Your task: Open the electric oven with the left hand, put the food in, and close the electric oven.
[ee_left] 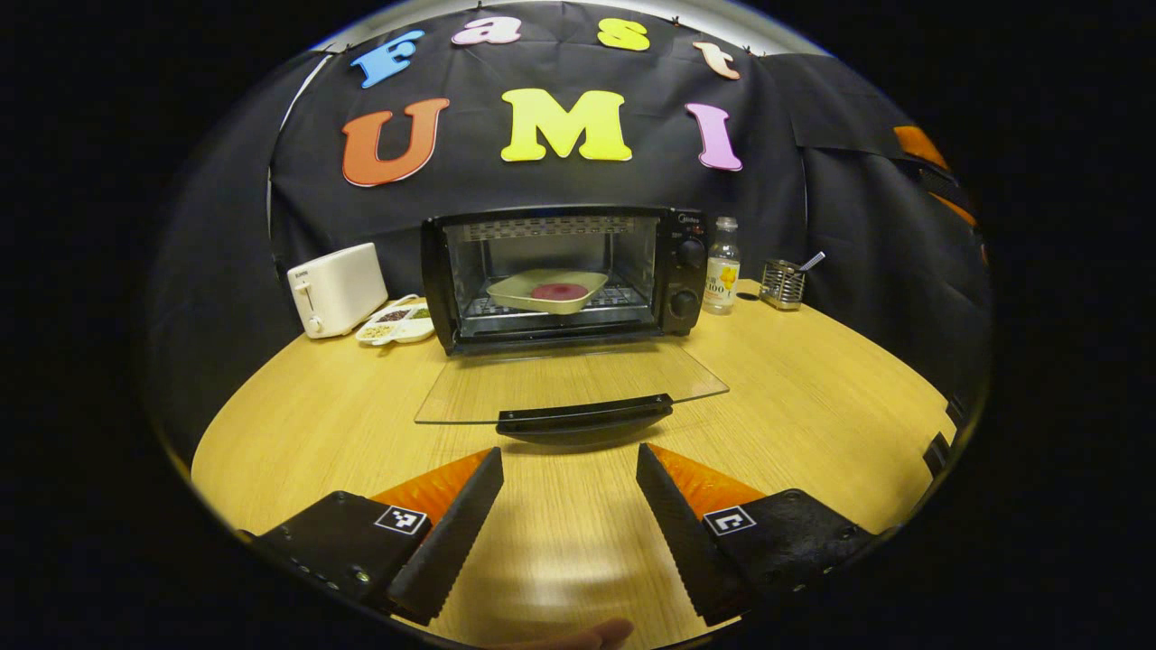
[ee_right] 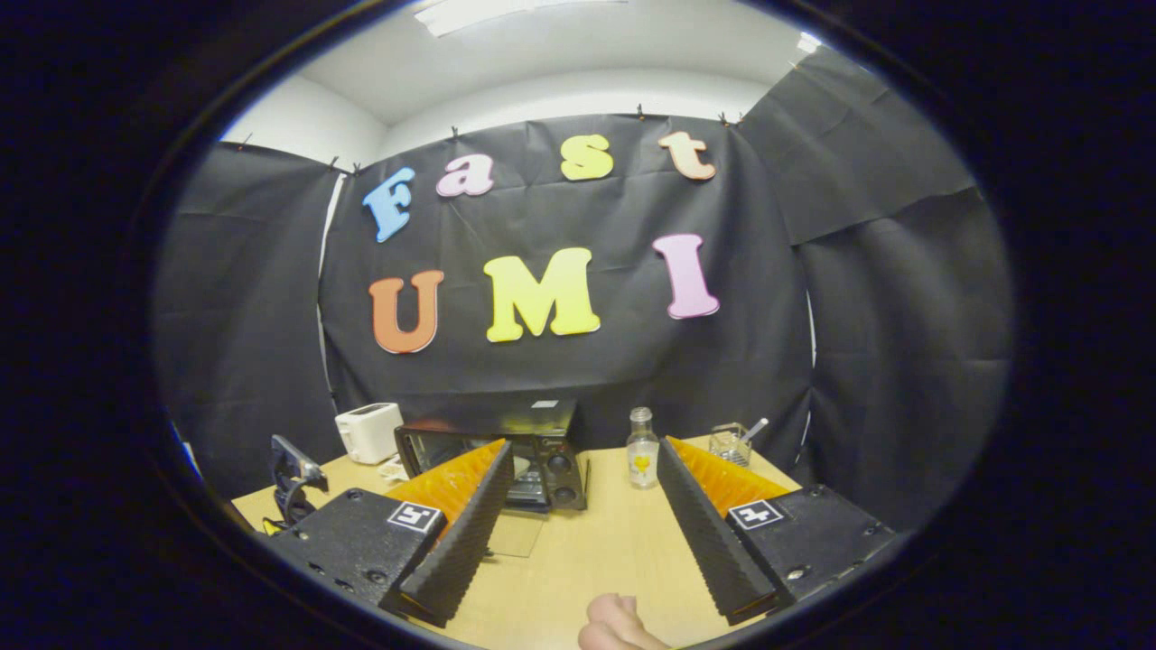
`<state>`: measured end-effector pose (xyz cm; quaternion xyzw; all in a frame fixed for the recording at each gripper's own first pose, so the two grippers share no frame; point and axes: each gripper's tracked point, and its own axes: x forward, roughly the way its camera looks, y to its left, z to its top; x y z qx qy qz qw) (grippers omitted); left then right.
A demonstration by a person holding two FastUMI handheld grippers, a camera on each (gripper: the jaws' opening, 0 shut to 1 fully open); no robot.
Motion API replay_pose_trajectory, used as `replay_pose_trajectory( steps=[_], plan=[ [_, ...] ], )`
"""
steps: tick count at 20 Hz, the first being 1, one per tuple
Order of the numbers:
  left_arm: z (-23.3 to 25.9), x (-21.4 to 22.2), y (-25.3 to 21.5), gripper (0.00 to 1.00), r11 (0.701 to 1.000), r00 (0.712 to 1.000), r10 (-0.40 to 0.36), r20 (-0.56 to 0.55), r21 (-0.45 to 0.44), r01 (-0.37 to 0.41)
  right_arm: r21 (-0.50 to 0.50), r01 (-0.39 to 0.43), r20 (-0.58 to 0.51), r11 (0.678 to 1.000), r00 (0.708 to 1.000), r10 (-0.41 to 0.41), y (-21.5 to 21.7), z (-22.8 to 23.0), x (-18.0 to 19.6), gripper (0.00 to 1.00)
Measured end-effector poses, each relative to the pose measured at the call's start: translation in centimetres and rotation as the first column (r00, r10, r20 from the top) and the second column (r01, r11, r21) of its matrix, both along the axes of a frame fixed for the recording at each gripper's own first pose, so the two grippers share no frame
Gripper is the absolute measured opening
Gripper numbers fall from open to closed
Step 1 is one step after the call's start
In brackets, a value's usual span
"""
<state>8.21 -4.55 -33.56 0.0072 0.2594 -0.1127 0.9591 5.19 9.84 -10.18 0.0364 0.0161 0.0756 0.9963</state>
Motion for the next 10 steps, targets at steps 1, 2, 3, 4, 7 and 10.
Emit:
replay_pose_trajectory(
  steps=[1,2,3,4,7,10],
  plan=[
    [-0.4,0.2,-0.5,0.95,1.0,1.0,-0.003,-0.017,-0.003,0.003,-0.001,0.008,0.017,1.0,1.0,-0.008,-0.8,0.7,-0.6,0.96],
    [-0.5,0.2,-0.6,0.95,1.0,1.0,0.0,-0.028,0.001,0.0,-0.004,0.017,0.035,1.0,0.999,-0.017,-1.7,1.3,-1.1,1.0],
    [-0.6,0.6,-0.8,0.95,1.0,1.0,0.005,-0.029,0.009,-0.005,-0.005,0.028,0.045,1.0,0.999,-0.028,-2.6,1.7,-1.7,0.96],
    [-0.7,1.0,-0.8,0.95,1.0,0.999,0.014,-0.032,0.016,-0.014,-0.006,0.038,0.049,0.999,0.998,-0.038,-3.6,1.6,-2.4,0.96],
    [-1.0,2.1,-1.4,0.95,1.0,0.999,0.026,-0.044,0.01,-0.026,-0.006,0.051,0.069,0.999,0.996,-0.051,-5.3,1.9,-3.3,0.96],
    [-1.2,3.1,-1.9,0.95,0.999,0.998,0.029,-0.049,0.018,-0.028,-0.009,0.051,0.084,0.999,0.995,-0.05,-6.6,1.8,-4.0,0.96]
  ],
)
